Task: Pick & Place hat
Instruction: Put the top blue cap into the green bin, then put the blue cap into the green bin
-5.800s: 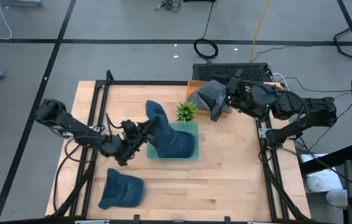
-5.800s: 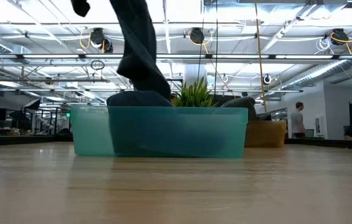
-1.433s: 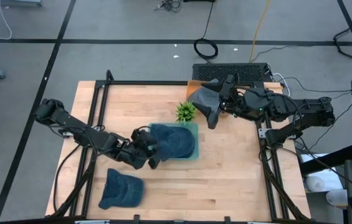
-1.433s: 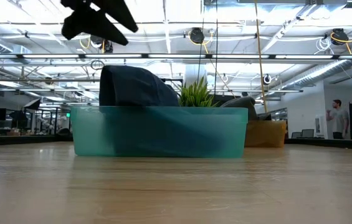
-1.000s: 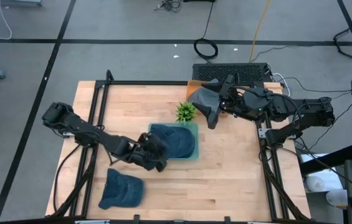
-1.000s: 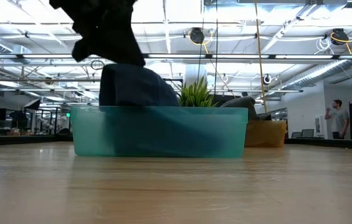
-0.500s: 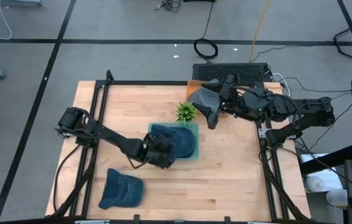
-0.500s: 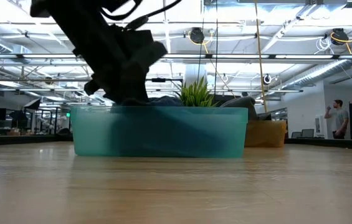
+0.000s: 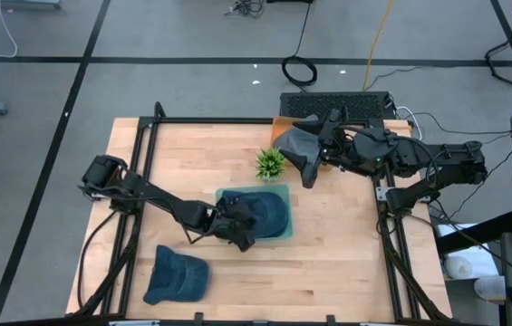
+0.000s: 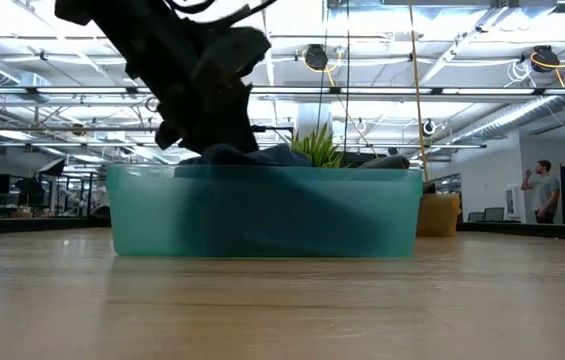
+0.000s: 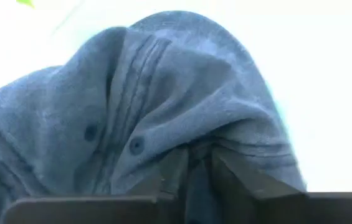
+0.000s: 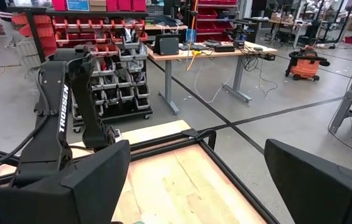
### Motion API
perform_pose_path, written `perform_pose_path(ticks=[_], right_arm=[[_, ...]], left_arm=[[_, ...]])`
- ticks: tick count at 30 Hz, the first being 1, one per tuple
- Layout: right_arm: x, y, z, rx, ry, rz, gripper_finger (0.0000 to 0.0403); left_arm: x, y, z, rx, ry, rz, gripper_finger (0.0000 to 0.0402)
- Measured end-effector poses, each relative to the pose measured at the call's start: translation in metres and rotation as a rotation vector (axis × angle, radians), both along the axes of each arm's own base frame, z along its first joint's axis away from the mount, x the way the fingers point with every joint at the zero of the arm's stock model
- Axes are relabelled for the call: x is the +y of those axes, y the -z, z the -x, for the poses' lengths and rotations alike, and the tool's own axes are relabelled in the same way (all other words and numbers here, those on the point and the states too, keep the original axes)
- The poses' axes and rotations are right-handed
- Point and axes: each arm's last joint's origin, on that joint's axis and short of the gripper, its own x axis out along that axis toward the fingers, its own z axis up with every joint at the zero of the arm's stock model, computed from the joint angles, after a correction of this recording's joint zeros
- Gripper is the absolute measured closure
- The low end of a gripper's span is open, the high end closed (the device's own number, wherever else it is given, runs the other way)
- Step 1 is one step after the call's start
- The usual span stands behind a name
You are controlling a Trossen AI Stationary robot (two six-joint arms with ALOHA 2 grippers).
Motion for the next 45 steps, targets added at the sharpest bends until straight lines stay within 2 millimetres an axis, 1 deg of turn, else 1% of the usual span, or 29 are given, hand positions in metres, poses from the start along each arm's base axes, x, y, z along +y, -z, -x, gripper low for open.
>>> perform_pose_path(ticks=[5,7,13,16,19,27,29,31,34,36,39,42,45], right_arm=[[0.0,0.0,0.0,0.003,-0.002,0.006,0.0046],[0.0,0.0,0.0,0.003,-0.002,0.006,0.0046],[0.0,0.0,0.0,0.004,-0.003,0.007,0.0046],[0.0,0.001,0.0,0.012,-0.003,0.009,0.0046],[0.0,0.001,0.0,0.017,-0.003,0.009,0.0046],[0.0,0.003,0.0,0.051,-0.009,0.051,0.0046],[0.0,0.004,0.001,0.061,-0.01,0.053,0.0046],[0.0,0.005,0.001,0.074,-0.01,0.055,0.0046],[0.0,0.006,0.001,0.084,-0.01,0.056,0.0046],[0.0,0.006,0.001,0.092,-0.011,0.057,0.0046],[0.0,0.008,0.002,0.112,-0.011,0.06,0.0046],[0.0,0.01,0.002,0.127,-0.011,0.062,0.0046],[-0.002,0.01,0.002,0.131,-0.005,0.063,0.0046]], left_arm=[[0.004,-0.005,0.0,0.006,0.041,-0.009,0.0296],[0.008,-0.008,0.003,0.026,0.039,-0.001,0.0287],[0.019,-0.016,0.005,0.029,0.03,0.067,0.027],[0.023,-0.026,0.009,0.025,0.028,0.084,0.0257],[0.027,-0.038,0.012,-0.015,0.026,0.086,0.0236],[0.031,-0.08,0.028,-0.137,0.092,0.064,0.016],[0.032,-0.088,0.032,-0.158,0.107,0.064,0.0135],[0.032,-0.096,0.037,-0.173,0.158,0.074,0.0106],[0.031,-0.105,0.042,-0.19,0.244,0.134,0.0059],[0.033,-0.111,0.051,-0.175,0.298,0.198,0.0035],[0.032,-0.125,0.065,-0.183,0.328,0.325,0.0015],[0.031,-0.134,0.083,-0.151,0.329,0.39,0.0014],[0.034,-0.145,0.102,-0.144,0.297,0.444,0.0024]])
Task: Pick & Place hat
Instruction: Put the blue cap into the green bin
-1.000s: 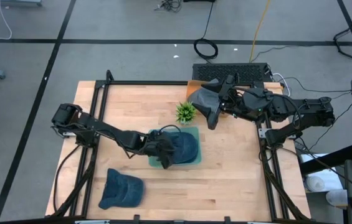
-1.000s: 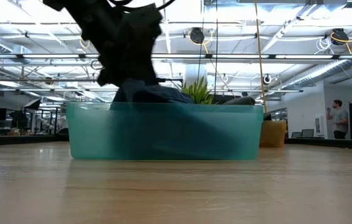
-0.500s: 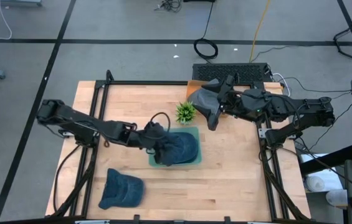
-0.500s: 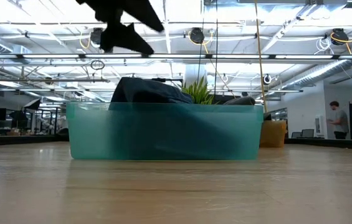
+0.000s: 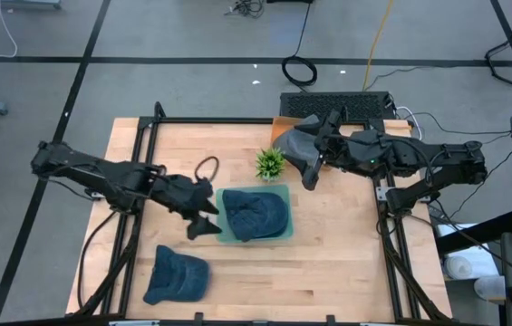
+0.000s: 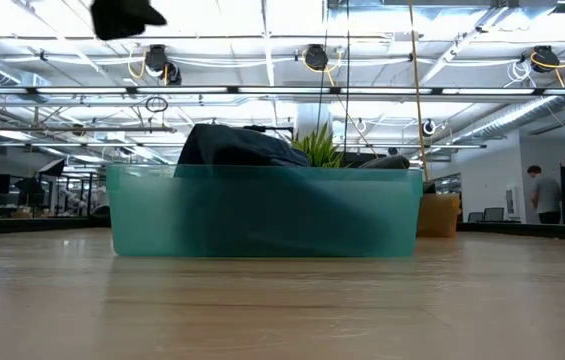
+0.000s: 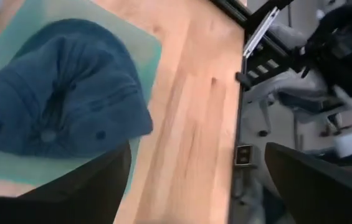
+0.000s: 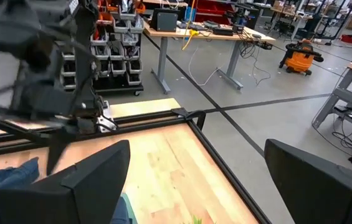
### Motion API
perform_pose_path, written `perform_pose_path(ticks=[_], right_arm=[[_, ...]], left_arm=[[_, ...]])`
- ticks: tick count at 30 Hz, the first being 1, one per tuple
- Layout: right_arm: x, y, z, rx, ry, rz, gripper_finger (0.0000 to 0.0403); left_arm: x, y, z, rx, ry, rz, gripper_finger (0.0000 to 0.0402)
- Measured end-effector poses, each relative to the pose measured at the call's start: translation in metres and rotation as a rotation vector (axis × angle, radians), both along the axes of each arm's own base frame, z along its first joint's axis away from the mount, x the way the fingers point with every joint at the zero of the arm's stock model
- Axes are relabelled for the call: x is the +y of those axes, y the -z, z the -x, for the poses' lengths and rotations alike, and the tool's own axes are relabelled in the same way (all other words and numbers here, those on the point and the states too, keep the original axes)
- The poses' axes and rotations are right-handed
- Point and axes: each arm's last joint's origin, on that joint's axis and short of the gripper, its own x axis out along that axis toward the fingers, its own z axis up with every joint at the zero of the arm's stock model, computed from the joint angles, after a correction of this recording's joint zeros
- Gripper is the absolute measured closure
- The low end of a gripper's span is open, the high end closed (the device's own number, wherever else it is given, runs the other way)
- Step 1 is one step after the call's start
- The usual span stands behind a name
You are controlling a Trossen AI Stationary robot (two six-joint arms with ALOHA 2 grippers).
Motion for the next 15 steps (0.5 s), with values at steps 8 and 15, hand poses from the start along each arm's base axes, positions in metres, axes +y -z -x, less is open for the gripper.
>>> perform_pose_path(ticks=[8,15], right_arm=[[0.0,0.0,0.0,0.001,0.0,0.0,0.0046],[0.0,0.0,0.0,0.001,0.0,0.0,0.0046]], left_arm=[[0.008,-0.024,0.039,0.003,-0.104,0.172,0.0065],[0.005,-0.032,0.057,0.045,-0.171,0.315,0.0098]])
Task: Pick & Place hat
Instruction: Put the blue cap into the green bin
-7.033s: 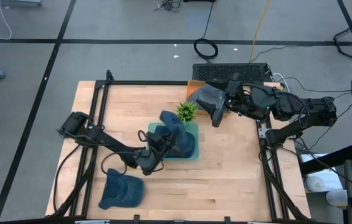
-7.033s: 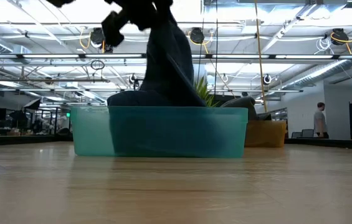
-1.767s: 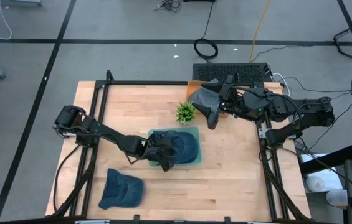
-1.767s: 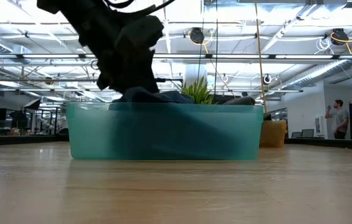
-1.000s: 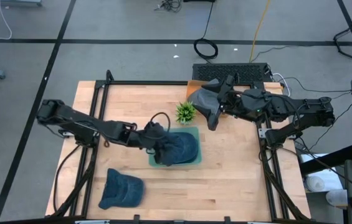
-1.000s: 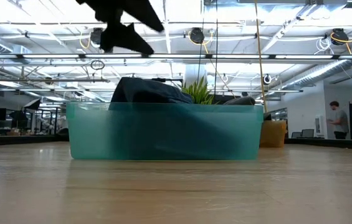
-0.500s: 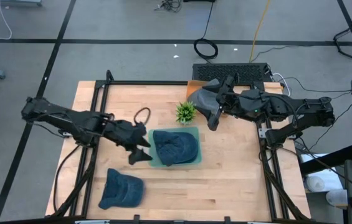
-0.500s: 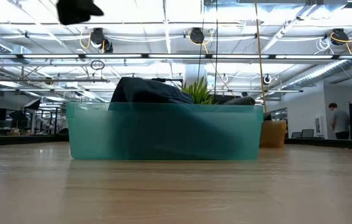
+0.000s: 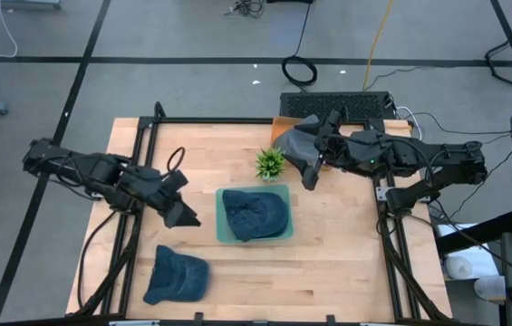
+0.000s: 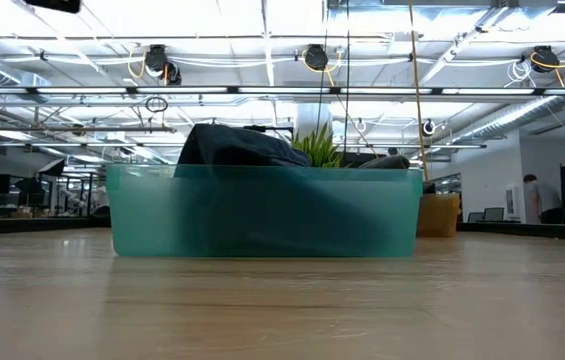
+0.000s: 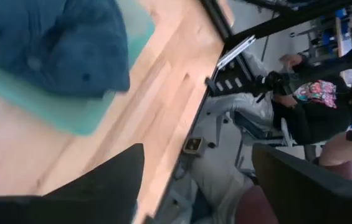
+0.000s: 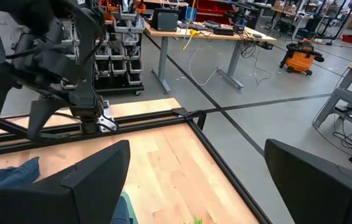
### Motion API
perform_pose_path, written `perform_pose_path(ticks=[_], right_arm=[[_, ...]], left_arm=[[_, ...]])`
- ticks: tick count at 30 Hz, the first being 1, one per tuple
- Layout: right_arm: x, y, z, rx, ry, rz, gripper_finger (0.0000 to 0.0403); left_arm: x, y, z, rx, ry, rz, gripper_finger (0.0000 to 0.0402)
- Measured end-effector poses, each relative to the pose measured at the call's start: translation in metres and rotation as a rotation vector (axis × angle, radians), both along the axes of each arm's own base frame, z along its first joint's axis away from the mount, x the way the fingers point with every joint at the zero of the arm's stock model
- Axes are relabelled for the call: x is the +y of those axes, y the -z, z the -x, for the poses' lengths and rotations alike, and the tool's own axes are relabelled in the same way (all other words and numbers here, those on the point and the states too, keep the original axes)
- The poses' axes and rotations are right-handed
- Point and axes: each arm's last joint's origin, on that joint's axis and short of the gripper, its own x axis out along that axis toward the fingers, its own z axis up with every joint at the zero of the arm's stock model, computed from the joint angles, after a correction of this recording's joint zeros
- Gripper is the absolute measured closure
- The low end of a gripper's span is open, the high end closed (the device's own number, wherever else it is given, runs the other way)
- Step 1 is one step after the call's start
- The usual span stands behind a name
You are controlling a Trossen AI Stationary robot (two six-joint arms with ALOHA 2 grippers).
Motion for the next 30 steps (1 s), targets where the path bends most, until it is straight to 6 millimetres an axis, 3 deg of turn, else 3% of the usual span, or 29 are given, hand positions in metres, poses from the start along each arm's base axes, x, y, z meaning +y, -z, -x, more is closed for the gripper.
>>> perform_pose_path(ticks=[9,19,30], right_arm=[[0.001,0.0,0.0,-0.019,0.008,-0.044,0.0046],[0.001,0.002,0.0,-0.012,0.014,-0.063,0.0046],[0.0,0.005,0.001,0.024,0.014,-0.053,0.0046]], left_arm=[[-0.026,-0.002,0.001,0.3,-0.091,0.065,0.0116],[-0.057,-0.018,-0.002,0.626,-0.192,0.112,0.0117],[-0.11,0.01,-0.006,0.901,-0.269,0.179,0.0117]])
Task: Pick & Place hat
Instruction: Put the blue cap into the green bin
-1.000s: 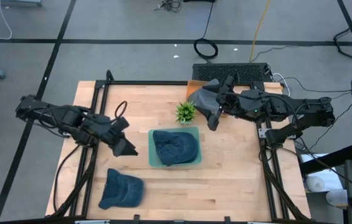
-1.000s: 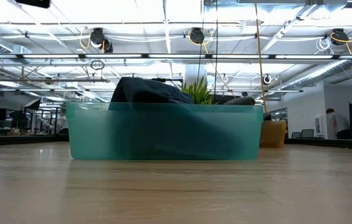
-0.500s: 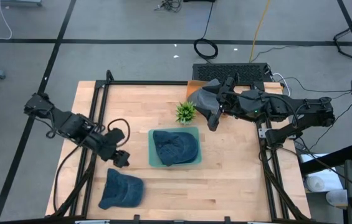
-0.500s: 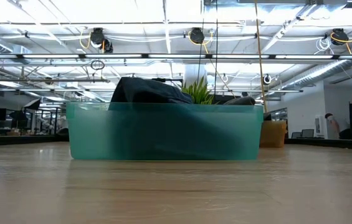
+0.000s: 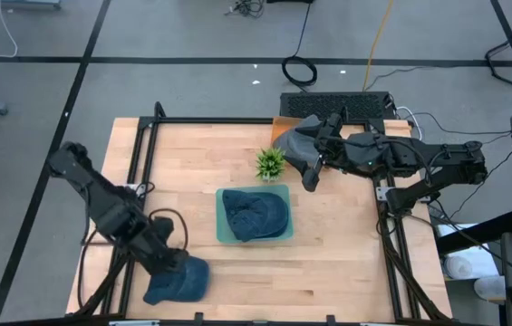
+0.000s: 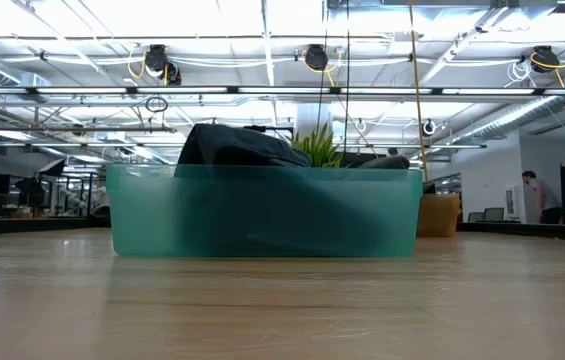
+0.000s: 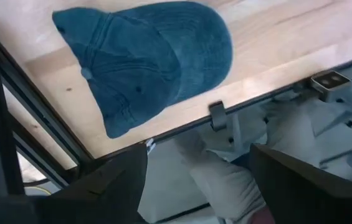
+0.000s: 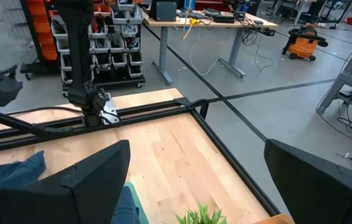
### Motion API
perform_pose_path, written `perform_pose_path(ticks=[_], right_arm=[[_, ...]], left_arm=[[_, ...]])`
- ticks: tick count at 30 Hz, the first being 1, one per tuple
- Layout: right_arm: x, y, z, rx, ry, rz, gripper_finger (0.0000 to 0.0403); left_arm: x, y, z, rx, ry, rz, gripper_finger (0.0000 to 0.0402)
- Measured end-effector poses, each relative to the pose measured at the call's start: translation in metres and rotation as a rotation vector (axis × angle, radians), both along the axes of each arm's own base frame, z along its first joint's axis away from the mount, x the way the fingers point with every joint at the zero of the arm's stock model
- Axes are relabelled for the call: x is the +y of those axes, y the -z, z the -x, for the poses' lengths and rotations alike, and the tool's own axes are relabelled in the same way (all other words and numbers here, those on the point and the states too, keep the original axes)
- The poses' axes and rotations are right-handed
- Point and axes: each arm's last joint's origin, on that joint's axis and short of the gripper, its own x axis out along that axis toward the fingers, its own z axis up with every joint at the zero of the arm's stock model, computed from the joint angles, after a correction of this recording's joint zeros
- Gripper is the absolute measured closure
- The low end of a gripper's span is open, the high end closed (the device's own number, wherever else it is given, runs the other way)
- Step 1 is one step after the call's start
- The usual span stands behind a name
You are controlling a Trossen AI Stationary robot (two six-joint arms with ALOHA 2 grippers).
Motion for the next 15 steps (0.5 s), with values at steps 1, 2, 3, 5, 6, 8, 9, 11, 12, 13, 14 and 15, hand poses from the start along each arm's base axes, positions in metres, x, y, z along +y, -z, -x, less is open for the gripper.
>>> perform_pose_path(ticks=[1,2,3,5,6,8,9,11,12,13,14,15], right_arm=[[0.0,0.0,0.0,0.001,0.0,0.001,0.0046],[0.0,0.0,0.0,0.001,0.0,0.001,0.0046],[0.0,0.0,0.0,0.001,0.0,0.001,0.0046],[0.0,0.0,0.0,0.001,0.0,0.001,0.0046],[0.0,0.0,0.0,0.001,0.0,0.001,0.0046],[0.0,0.001,0.0,0.008,0.0,0.002,0.0046],[0.0,0.001,0.0,0.012,-0.001,0.003,0.0046],[0.0,0.003,0.001,0.029,-0.001,0.005,0.0046],[0.0,0.003,0.001,0.037,-0.009,0.002,0.0046],[0.001,0.005,0.001,0.049,-0.029,-0.009,0.0046],[0.001,0.006,0.002,0.062,-0.052,-0.021,0.0046],[0.002,0.007,0.002,0.073,-0.074,-0.038,0.0046]], left_arm=[[-0.004,0.003,-0.001,0.01,-0.009,-0.011,0.0117],[-0.007,0.006,-0.001,0.018,-0.018,-0.024,0.0117],[-0.011,0.009,-0.003,0.031,-0.024,-0.034,0.0117],[-0.017,0.016,-0.005,0.051,-0.022,-0.053,0.0117],[-0.02,0.018,-0.006,0.053,-0.002,-0.063,0.0117],[-0.025,0.025,-0.009,0.052,0.054,-0.083,0.0117],[-0.029,0.028,-0.01,0.052,0.074,-0.089,0.0117],[-0.038,0.035,-0.014,0.05,0.083,-0.086,0.0117],[-0.044,0.038,-0.015,0.048,0.08,-0.079,0.0117],[-0.049,0.041,-0.016,0.045,0.076,-0.072,0.0117],[-0.053,0.045,-0.018,0.044,0.075,-0.068,0.0117],[-0.058,0.048,-0.019,0.05,0.07,-0.068,0.0117]])
